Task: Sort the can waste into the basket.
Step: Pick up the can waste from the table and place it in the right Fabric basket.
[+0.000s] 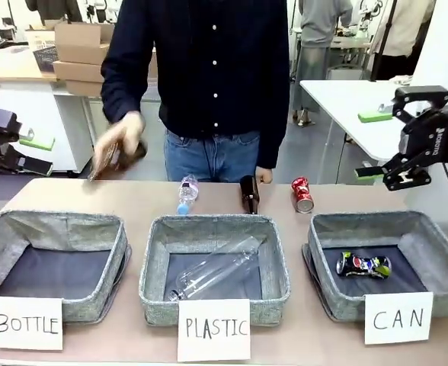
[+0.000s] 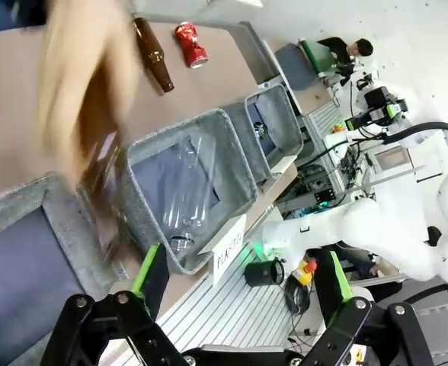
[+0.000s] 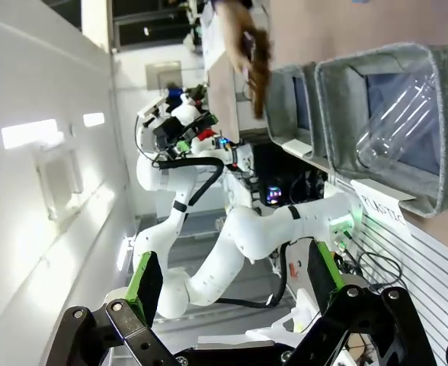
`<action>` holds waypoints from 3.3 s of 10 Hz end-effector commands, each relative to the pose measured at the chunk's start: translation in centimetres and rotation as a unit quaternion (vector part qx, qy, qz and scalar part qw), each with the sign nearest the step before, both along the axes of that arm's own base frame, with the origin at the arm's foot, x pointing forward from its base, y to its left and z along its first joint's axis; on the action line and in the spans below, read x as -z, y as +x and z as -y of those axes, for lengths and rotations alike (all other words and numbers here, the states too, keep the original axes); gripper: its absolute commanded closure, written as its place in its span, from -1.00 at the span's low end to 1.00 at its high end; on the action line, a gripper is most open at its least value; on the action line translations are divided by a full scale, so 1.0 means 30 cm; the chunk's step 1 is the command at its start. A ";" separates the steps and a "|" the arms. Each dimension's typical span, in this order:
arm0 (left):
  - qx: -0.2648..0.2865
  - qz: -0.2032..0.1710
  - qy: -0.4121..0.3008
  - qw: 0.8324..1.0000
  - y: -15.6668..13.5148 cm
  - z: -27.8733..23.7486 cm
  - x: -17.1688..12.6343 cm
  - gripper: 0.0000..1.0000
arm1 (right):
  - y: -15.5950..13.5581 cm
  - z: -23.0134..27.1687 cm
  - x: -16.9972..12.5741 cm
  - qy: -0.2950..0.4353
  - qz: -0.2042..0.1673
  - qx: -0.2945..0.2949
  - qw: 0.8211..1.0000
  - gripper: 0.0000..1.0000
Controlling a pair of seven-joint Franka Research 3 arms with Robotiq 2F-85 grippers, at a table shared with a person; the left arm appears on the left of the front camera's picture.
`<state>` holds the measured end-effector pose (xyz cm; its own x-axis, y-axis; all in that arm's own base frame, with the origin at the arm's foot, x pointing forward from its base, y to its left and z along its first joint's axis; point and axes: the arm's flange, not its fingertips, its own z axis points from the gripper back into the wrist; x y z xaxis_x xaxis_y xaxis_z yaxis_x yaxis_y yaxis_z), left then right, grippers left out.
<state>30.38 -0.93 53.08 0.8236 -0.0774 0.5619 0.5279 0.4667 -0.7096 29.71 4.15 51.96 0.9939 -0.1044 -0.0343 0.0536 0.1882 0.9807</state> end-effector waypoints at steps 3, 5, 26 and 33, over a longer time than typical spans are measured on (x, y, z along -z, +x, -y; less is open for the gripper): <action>-0.002 0.000 -0.010 1.000 -0.003 -0.017 -0.018 -1.00 | -0.001 -0.007 0.006 0.000 -0.001 -0.008 1.000 -1.00; -0.002 0.000 -0.010 1.000 -0.003 -0.017 -0.018 -1.00 | -0.001 -0.007 0.006 0.000 -0.001 -0.008 1.000 -1.00; -0.002 0.000 -0.010 1.000 -0.003 -0.017 -0.018 -1.00 | 1.015 -0.323 0.451 -0.605 0.132 0.061 0.783 -1.00; -0.002 0.000 -0.010 1.000 -0.003 -0.017 -0.018 -1.00 | 1.132 -0.356 0.641 -0.636 0.060 0.031 0.769 -1.00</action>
<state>30.30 -0.41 53.33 0.8245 -0.0693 0.5616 0.5241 0.4679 -0.7116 63.00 14.08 32.36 0.9728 0.0083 0.2314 -0.0192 0.9988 0.0447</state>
